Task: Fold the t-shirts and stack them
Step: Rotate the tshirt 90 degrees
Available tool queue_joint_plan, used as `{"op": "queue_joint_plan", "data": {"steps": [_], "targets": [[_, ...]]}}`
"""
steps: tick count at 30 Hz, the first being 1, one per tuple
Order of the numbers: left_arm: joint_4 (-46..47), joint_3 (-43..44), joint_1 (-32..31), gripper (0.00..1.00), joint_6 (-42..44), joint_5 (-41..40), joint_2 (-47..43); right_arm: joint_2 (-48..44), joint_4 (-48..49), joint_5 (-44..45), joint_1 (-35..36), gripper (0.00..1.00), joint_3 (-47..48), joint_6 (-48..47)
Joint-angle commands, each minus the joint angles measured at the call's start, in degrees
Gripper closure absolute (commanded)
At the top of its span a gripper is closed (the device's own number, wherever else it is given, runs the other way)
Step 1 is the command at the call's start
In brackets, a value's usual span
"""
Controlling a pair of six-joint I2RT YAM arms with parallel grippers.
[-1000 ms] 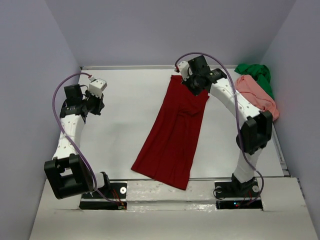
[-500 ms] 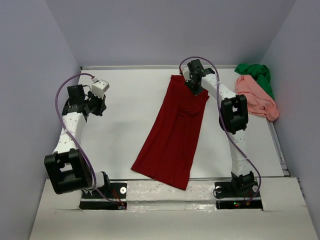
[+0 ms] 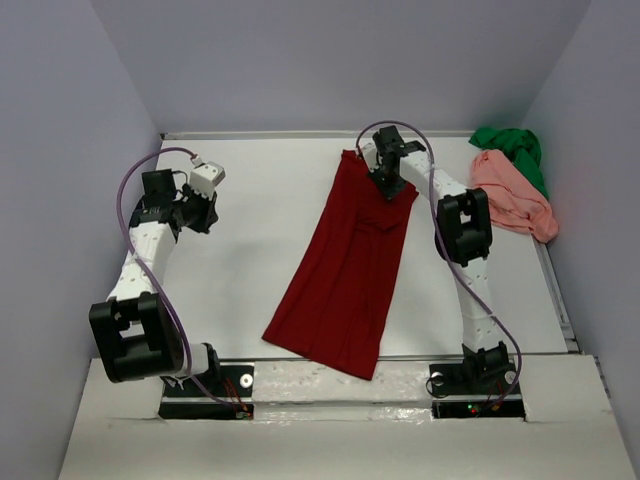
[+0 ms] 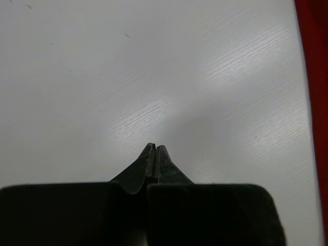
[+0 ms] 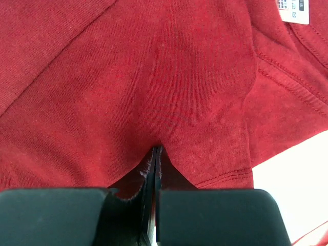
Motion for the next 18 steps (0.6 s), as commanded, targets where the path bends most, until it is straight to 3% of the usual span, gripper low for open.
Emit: {"op": "queue_joint_plan", "data": {"steps": [1, 7, 11, 18], "targets": [[-0.62, 0.76, -0.23, 1.0, 0.69, 0.46, 0.0, 2.76, -1.52, -2.25, -0.31, 1.0, 2.86, -0.17], [-0.88, 1.29, -0.31, 1.0, 0.69, -0.33, 0.88, 10.23, -4.07, -3.4, -0.31, 1.0, 14.55, -0.88], [-1.06, 1.11, -0.31, 1.0, 0.6, -1.29, 0.88, 14.09, -2.24, -8.92, -0.31, 1.0, 23.24, -2.8], [-1.24, 0.23, -0.31, 1.0, 0.69, -4.02, 0.97, 14.55, 10.85, -15.69, 0.21, 1.0, 23.0, -8.25]]}}
